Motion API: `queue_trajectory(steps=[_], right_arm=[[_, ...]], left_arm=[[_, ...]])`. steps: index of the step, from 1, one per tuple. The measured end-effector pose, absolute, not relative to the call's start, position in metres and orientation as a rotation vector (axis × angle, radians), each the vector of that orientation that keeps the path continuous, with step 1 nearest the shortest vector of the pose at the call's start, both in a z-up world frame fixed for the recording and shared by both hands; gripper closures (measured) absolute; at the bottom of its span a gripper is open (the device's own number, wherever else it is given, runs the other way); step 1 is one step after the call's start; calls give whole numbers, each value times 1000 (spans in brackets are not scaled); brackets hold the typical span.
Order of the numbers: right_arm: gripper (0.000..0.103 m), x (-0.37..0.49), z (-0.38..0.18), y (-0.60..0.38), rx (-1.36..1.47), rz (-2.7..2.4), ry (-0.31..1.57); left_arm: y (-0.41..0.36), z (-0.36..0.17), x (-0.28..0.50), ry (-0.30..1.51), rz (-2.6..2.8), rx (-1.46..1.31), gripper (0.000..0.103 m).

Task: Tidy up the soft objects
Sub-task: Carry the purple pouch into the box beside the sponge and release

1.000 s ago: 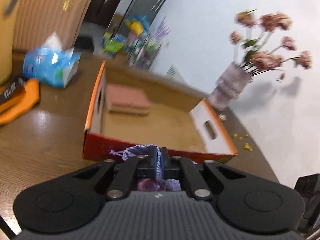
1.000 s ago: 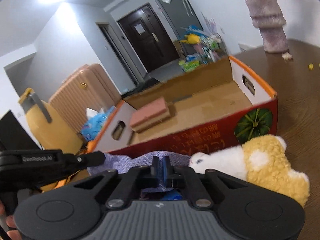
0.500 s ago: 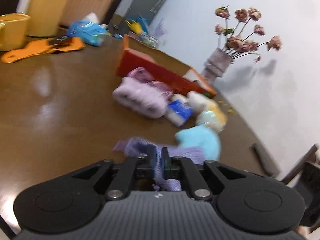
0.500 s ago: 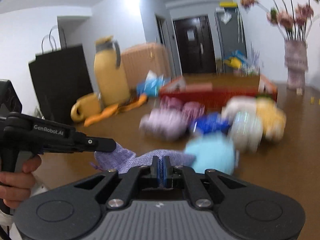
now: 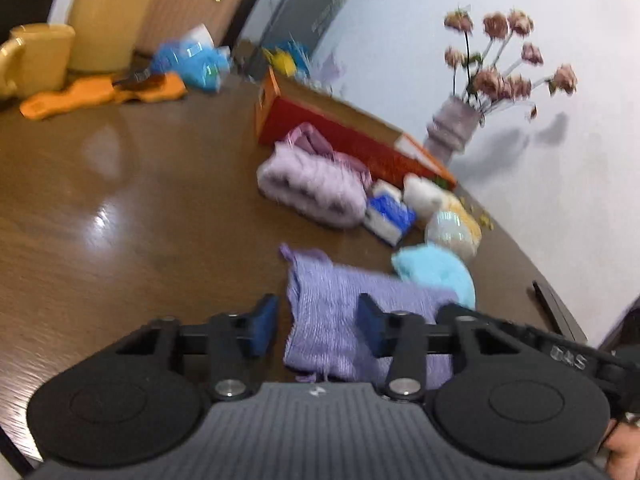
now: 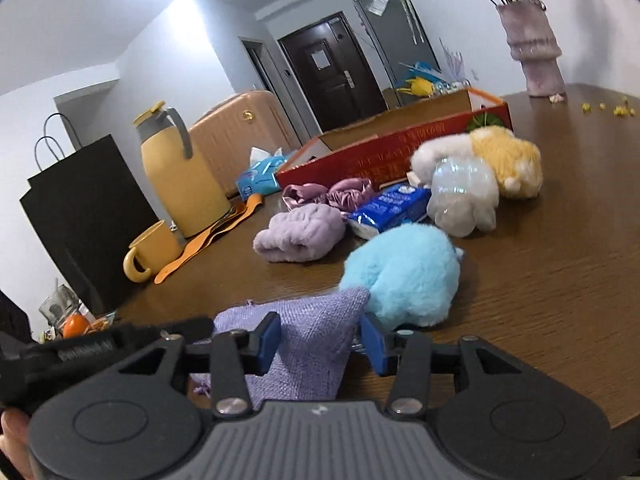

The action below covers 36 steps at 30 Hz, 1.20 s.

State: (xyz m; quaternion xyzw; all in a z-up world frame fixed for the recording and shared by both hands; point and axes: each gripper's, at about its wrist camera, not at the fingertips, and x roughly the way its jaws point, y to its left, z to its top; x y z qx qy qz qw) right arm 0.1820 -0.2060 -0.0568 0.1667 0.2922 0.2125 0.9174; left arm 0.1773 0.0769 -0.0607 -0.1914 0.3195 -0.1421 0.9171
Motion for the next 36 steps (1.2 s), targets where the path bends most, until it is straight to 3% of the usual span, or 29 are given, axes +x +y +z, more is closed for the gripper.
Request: queue_trajectory(steps=[1, 3, 6, 9, 17, 25, 30, 36], right_arm=[[64, 184, -60, -206, 353, 432, 608], [84, 185, -64, -206, 389, 455, 603], [91, 181, -61, -202, 353, 469, 584], [98, 175, -55, -196, 280, 471, 563], [99, 192, -8, -216, 289, 542, 462], [99, 301, 77, -255, 220, 533, 358], [99, 423, 96, -267, 137, 466, 459], [99, 557, 64, -272, 68, 335, 622]], left_arm=[[76, -62, 177, 660, -295, -392, 73], [75, -63, 176, 668, -297, -381, 85], [75, -64, 173, 684, -308, -390, 96], [72, -54, 168, 658, -342, -389, 99], [57, 15, 190, 499, -458, -350, 99], [-9, 95, 321, 414, -496, -177, 99], [-53, 94, 452, 538, -481, -177, 99], [-91, 40, 574, 691, -390, -165, 99]])
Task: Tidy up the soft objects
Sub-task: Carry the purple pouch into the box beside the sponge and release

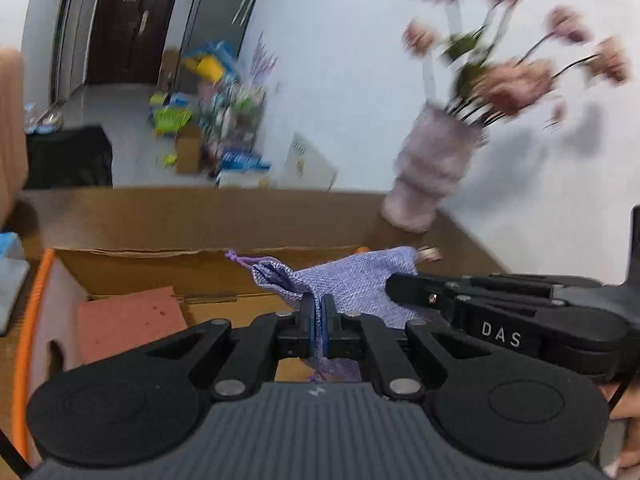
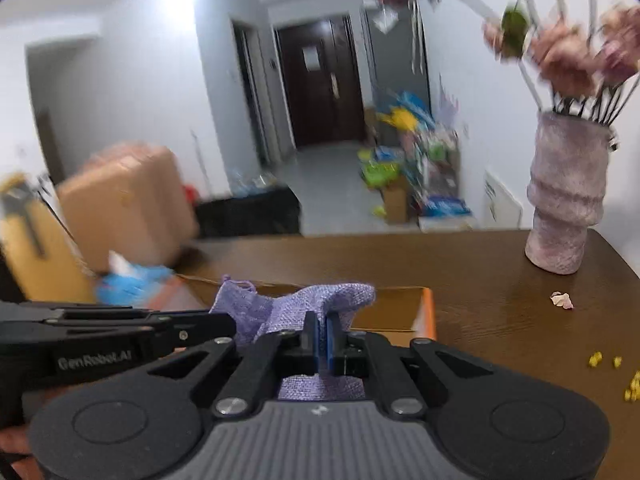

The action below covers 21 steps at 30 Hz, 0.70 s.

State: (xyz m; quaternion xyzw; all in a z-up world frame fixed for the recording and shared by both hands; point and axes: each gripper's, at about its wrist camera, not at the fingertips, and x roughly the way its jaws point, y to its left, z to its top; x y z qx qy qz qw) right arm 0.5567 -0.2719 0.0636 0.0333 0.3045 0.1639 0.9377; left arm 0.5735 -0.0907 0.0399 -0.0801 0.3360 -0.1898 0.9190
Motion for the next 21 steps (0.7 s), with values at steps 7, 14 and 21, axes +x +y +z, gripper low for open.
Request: queue_trajectory(steps=[7, 14, 21], right_arm=[[98, 643, 5, -260, 23, 248, 777], [81, 660, -12, -253, -5, 167, 801], [77, 638, 22, -276, 12, 172, 754]], left_arm=[[-103, -14, 641, 816, -318, -147, 97], [-99, -16, 640, 820, -279, -92, 71], [-83, 30, 611, 743, -263, -19, 66]])
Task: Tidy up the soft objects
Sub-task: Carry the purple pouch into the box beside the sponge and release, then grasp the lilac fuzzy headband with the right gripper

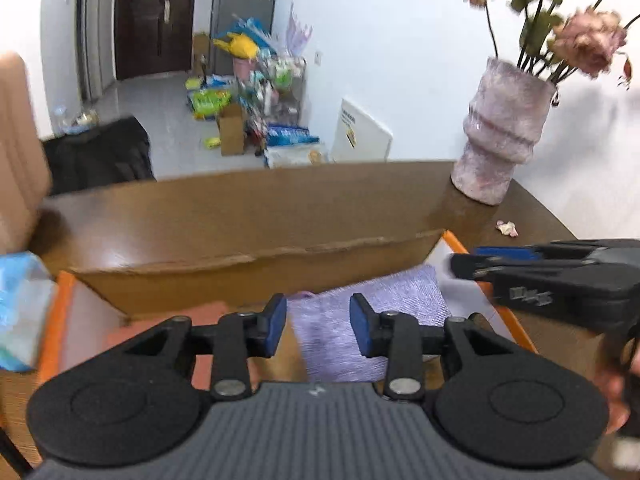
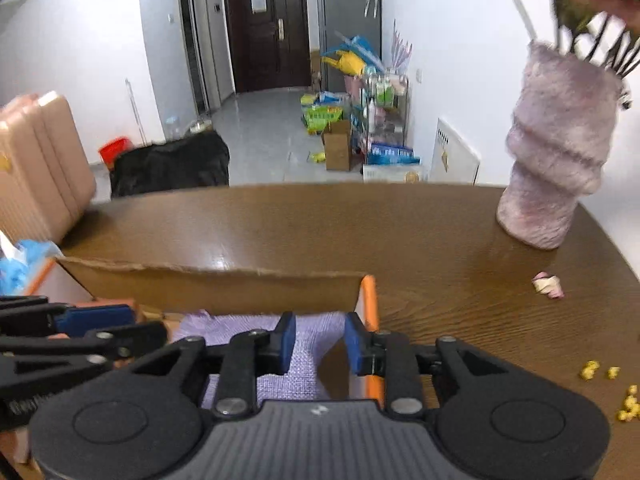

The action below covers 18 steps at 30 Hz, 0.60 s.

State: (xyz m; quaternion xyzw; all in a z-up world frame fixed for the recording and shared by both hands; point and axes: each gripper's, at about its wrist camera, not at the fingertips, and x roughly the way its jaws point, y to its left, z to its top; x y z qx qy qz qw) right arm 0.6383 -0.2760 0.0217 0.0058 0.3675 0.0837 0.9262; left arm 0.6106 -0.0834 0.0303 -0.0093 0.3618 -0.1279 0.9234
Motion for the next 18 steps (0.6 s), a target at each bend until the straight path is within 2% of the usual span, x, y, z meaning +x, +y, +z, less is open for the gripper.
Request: queue_trajectory(steps=[3, 7, 11, 15, 18], right_arm=[[74, 613, 52, -286, -10, 173, 700], [61, 564, 97, -301, -39, 187, 613], [57, 508, 136, -310, -90, 169, 522], [49, 441, 157, -315, -71, 197, 442], [43, 373, 152, -314, -64, 259, 370]], left_arm=[[-64, 63, 588, 700, -224, 1, 62], [-37, 106, 543, 599, -173, 63, 46], [-10, 140, 486, 534, -118, 60, 38], [7, 146, 396, 430, -88, 47, 22], [17, 130, 317, 375, -84, 45, 20]])
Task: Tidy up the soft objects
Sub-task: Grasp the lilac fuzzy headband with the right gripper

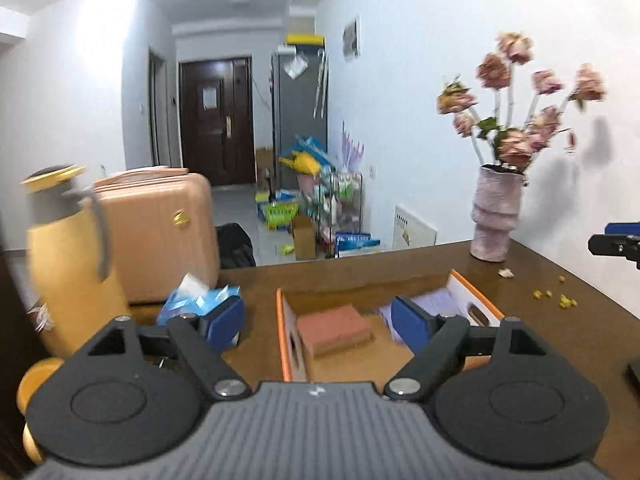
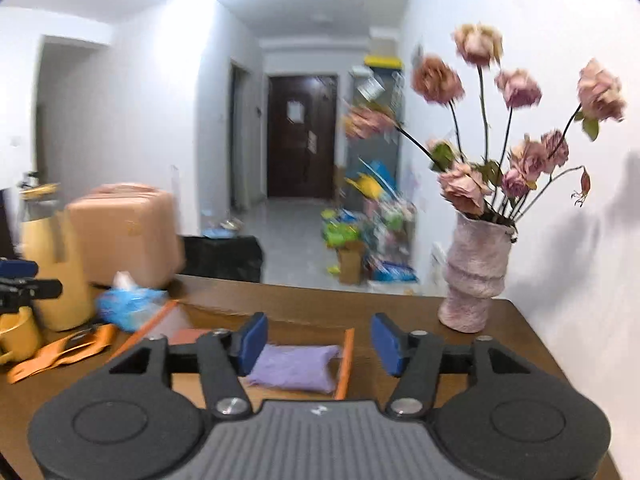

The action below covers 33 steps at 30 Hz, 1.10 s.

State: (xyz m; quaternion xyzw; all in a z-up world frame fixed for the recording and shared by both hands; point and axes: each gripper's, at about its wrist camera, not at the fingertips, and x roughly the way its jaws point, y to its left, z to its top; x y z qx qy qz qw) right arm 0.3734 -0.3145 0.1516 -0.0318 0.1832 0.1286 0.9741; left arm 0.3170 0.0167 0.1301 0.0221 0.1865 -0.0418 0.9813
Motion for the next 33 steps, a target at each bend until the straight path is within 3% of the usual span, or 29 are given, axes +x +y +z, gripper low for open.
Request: queue_trajectory(steps=[8, 16, 28, 33], right_arm=[[33, 209, 92, -287, -99, 353, 266], [30, 108, 25, -280, 54, 360, 349], [32, 110, 3, -278, 88, 341, 393], [50, 160, -9, -255, 165, 442, 477]], left_arm=[[15, 66, 160, 331, -106, 27, 13], [13, 26, 79, 355, -172, 9, 8], [16, 5, 112, 427, -152, -46, 8], [42, 2, 174, 414, -153, -136, 11]])
